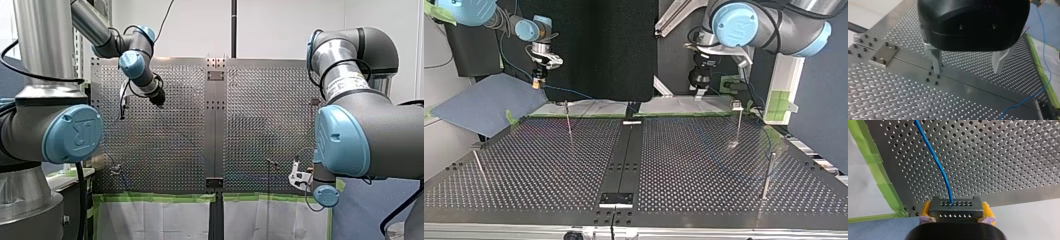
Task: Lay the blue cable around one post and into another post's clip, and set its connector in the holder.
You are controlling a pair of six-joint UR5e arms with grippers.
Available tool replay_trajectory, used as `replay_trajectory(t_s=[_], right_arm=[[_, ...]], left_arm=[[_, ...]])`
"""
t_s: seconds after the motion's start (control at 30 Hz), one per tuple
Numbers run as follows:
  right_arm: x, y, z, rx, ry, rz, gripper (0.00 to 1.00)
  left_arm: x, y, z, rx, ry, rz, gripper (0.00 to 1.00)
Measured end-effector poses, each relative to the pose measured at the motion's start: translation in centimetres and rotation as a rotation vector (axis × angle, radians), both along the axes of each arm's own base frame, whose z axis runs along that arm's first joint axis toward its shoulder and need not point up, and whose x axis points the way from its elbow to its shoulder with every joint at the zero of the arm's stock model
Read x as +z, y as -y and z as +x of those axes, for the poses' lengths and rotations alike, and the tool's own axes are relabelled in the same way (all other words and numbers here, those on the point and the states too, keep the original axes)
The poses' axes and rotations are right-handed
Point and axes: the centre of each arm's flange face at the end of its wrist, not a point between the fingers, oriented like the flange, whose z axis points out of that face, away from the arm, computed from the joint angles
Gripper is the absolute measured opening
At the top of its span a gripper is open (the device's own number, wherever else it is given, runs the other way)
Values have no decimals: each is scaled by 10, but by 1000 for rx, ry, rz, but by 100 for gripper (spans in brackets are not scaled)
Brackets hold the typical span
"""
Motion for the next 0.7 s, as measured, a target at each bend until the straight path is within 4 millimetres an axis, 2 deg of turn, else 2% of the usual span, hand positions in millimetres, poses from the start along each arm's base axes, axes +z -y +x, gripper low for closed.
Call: replay_trajectory(t_s=[0.33, 0.7], right_arm=[[0, -1, 3, 7, -1, -1, 0], [0, -1, 5, 9, -1, 2, 0]], left_arm=[[-33, 29, 1, -7, -9, -19, 100], [-67, 71, -2, -83, -15, -61, 100]])
